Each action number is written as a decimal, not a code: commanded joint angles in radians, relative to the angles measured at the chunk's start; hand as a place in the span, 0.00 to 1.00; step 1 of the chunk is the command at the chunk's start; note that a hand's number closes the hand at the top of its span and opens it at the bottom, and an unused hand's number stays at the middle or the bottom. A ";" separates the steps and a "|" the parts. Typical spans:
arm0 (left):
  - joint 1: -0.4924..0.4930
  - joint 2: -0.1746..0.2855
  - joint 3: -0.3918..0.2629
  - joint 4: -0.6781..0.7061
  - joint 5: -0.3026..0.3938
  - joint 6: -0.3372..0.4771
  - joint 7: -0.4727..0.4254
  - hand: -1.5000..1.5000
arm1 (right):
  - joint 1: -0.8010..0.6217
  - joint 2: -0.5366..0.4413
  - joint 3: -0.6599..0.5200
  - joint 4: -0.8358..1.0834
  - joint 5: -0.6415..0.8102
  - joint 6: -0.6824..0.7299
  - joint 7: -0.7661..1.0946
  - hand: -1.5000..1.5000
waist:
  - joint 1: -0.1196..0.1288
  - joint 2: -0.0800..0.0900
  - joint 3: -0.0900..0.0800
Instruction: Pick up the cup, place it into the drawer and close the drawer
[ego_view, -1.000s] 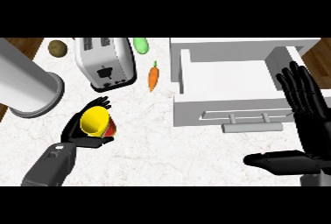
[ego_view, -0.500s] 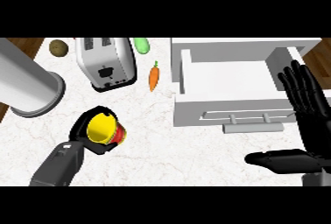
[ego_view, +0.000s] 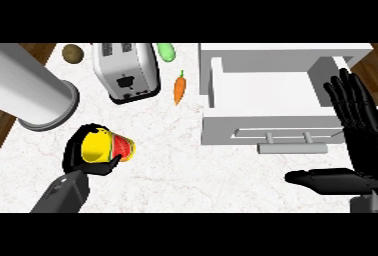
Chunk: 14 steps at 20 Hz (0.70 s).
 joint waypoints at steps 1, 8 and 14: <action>-0.004 0.021 0.049 -0.034 0.048 -0.048 -0.131 1.00 | 0.031 -0.002 -0.012 -0.018 -0.013 0.010 -0.007 0.00 | -0.003 -0.005 0.001; -0.026 -0.044 -0.018 -0.156 0.022 -0.032 -0.124 1.00 | 0.050 -0.007 -0.022 -0.010 -0.007 0.016 -0.017 0.00 | 0.005 -0.009 0.003; -0.140 -0.079 -0.088 -0.378 0.026 0.073 0.126 1.00 | -0.008 -0.048 -0.083 0.029 -0.046 0.032 0.003 0.00 | 0.019 -0.014 0.005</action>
